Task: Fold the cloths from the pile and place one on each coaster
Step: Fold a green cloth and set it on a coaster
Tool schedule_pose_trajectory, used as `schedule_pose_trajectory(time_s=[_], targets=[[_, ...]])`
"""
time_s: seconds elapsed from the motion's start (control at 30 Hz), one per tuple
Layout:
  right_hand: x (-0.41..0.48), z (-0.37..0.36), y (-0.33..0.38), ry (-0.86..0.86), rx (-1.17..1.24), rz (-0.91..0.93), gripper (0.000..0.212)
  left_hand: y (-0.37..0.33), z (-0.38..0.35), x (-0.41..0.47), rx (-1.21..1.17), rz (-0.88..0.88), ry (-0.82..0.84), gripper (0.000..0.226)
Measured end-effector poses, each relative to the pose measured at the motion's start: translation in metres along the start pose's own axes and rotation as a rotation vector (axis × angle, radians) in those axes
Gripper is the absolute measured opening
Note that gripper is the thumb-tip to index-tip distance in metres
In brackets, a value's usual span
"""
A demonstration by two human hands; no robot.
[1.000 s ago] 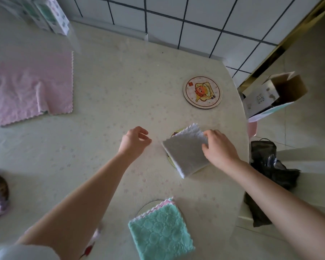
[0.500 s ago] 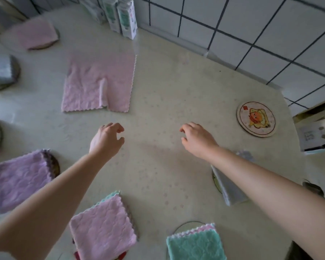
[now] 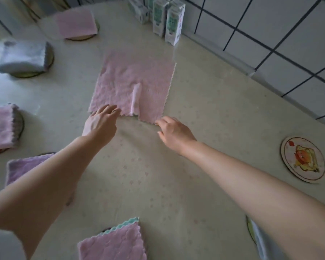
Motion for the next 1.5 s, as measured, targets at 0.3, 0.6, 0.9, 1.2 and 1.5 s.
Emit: schedule_pose_trajectory(time_s=[0.3,0.6,0.9,1.2,1.5], targets=[[0.036,-0.015,-0.005,-0.023,-0.254,0.07,0.026,0.033,-0.005,0.028,0.104,-0.205,-0.156,0.019],[0.042,0.001,-0.021,-0.211,0.197,-0.094,0.007,0.02,0.0,0.041,0.183,-0.056,-0.114,0.024],[0.006,0.064,-0.046,-0.507,0.348,-0.055,0.009,0.009,0.01,0.04,0.131,-0.017,-0.101,0.017],[-0.072,0.097,-0.077,-0.51,0.147,-0.036,0.037,-0.059,0.06,0.012,-0.202,0.006,-0.271,0.025],[-0.212,0.059,-0.059,-0.571,0.05,-0.143,0.021,-0.089,0.031,-0.126,-0.385,-0.207,-0.106,0.029]])
Point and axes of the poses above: each hand's wrist, its own x-axis towards the middle knuckle, its own z-axis out of the back of the hand, y = z × x, the point moved 2 cm from there along x, towards the middle knuckle, and after that the axes turned 14 degrees about z, right-handed, at the moved point
